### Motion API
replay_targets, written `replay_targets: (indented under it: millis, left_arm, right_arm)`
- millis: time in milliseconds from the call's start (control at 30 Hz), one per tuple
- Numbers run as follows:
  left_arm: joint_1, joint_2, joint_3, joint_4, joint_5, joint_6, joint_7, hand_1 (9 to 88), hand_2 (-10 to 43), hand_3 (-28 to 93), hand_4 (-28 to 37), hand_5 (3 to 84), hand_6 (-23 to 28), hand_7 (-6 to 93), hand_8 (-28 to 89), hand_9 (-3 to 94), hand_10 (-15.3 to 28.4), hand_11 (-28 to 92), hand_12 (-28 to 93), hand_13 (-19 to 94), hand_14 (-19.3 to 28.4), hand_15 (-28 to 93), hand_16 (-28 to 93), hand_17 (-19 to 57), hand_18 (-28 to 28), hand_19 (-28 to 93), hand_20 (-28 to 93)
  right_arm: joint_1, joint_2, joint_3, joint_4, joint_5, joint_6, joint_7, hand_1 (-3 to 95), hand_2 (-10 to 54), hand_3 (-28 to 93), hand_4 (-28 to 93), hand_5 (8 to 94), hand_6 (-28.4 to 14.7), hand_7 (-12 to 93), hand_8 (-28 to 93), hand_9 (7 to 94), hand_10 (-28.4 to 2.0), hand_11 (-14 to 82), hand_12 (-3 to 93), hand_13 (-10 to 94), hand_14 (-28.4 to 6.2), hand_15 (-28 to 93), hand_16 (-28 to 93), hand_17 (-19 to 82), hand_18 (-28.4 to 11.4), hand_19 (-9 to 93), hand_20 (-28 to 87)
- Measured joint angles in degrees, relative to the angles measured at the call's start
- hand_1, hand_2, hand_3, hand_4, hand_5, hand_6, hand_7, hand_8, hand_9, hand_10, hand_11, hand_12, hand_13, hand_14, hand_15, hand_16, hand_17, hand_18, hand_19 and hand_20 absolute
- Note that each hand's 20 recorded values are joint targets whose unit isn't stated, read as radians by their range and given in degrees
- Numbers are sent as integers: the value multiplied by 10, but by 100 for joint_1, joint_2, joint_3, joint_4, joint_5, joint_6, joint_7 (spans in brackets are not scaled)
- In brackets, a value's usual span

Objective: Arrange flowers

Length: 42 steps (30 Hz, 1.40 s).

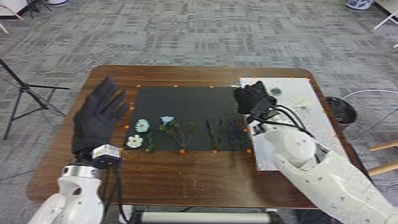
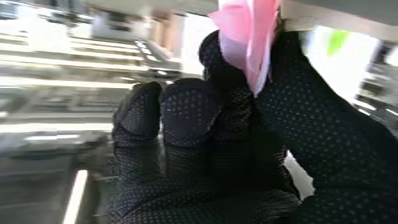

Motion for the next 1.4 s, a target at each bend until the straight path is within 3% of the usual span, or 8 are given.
replay_targets:
  millis: [200, 400, 800, 1400]
  left_arm:
    - [55, 142, -40, 19, -3, 13, -26, 243, -2, 668, -283, 271, 22, 188, -102, 231, 108, 126, 166, 190, 131, 139, 66, -131, 200, 422, 80]
    - [-4, 168, -40, 23, -3, 58, -30, 243, -3, 669, -283, 271, 23, 189, -102, 231, 108, 125, 166, 190, 131, 139, 66, -131, 200, 422, 80]
    - [15, 168, -126, 7, -3, 53, -20, 243, -2, 668, -283, 271, 23, 191, -104, 231, 108, 126, 166, 190, 131, 140, 66, -131, 200, 422, 80]
    - [-10, 165, -120, 11, -7, 49, -7, 243, -2, 669, -283, 271, 23, 189, -103, 231, 109, 124, 167, 190, 130, 142, 66, -132, 200, 422, 80]
  right_arm:
    - [533, -966, -415, 192, -78, -30, -339, 516, -95, 831, -282, 670, 8, 551, 17, 795, -40, 274, 546, 672, -30, 665, 467, 299, -178, 815, 493]
    - [576, -1629, -524, 300, -290, -156, -696, 520, -95, 824, -282, 669, 10, 550, 9, 796, -38, 266, 545, 670, -25, 655, 474, 297, -174, 810, 492]
    - [156, -1594, -774, 266, -518, -328, -834, 523, -95, 817, -283, 665, 16, 553, 1, 798, -36, 257, 542, 668, -23, 647, 478, 293, -174, 807, 494]
    - [190, -1755, -836, 644, -940, 351, -854, 524, -95, 811, -283, 662, 17, 555, 6, 798, -35, 254, 546, 666, -26, 651, 481, 291, -175, 806, 499]
